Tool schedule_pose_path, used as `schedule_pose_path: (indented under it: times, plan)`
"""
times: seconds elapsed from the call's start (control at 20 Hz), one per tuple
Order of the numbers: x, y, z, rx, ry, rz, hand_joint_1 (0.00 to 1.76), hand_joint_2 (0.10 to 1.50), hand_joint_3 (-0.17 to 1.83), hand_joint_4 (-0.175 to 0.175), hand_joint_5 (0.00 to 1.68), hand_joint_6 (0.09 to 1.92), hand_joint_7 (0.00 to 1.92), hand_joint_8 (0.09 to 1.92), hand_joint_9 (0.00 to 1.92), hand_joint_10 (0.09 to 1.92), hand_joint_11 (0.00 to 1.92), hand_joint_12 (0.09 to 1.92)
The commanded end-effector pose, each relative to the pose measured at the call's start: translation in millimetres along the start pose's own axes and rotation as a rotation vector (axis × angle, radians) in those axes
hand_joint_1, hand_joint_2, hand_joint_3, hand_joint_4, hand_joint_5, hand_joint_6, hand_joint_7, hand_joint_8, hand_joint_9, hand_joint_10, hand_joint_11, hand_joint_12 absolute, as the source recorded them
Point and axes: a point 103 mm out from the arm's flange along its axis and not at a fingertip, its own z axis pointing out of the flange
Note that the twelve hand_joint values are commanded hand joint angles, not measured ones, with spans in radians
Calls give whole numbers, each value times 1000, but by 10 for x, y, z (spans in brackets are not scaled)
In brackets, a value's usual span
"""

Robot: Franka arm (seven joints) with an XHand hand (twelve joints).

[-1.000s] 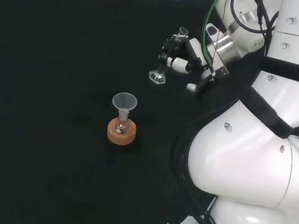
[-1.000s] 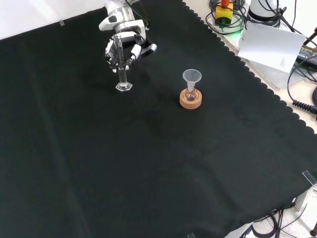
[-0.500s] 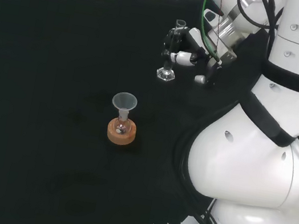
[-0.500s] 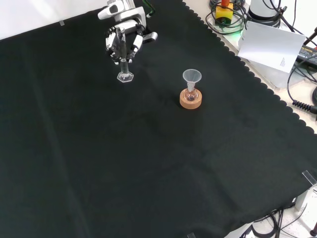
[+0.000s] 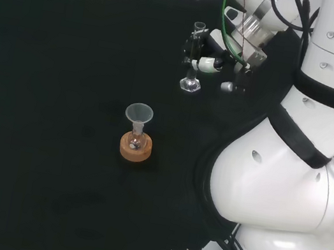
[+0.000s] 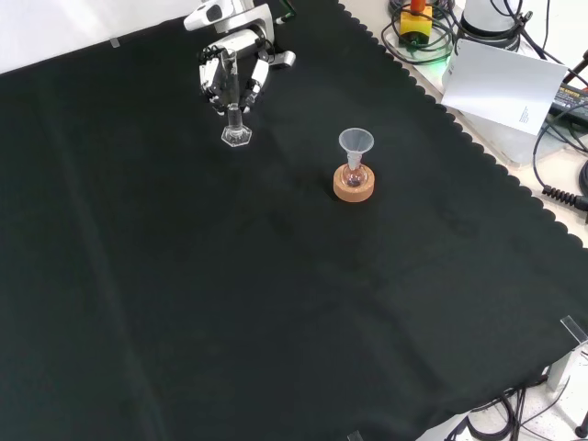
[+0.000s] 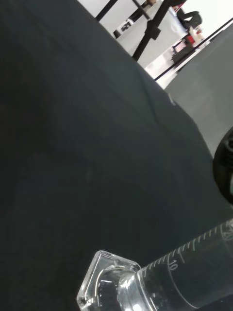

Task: Pick up the graduated cylinder.

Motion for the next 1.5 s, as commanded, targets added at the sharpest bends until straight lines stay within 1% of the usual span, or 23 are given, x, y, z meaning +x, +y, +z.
schedule_pose_path:
  times: [0.05,0.3,0.65,1.05,1.4,1.5]
  plan:
    - [68,-59,-146,74,-58,9,1234,1185,-2,-175,835,1214,864,1210,1363,173,1186,818]
    - [153,-135,-255,117,-123,10,1239,1176,-2,-175,851,1190,886,1181,1390,167,1209,804]
    - [353,-293,-367,247,-214,14,1240,1173,-2,-175,855,1184,890,1175,1398,163,1213,794]
    - [608,-517,-396,374,-280,25,1241,1172,-2,-175,857,1181,894,1171,1403,158,1215,785]
    - [759,-701,-399,429,-312,37,1241,1171,-1,-175,858,1179,895,1169,1405,154,1214,779]
    - [776,-735,-374,465,-320,36,1241,1171,-1,-175,859,1178,895,1169,1405,153,1214,778]
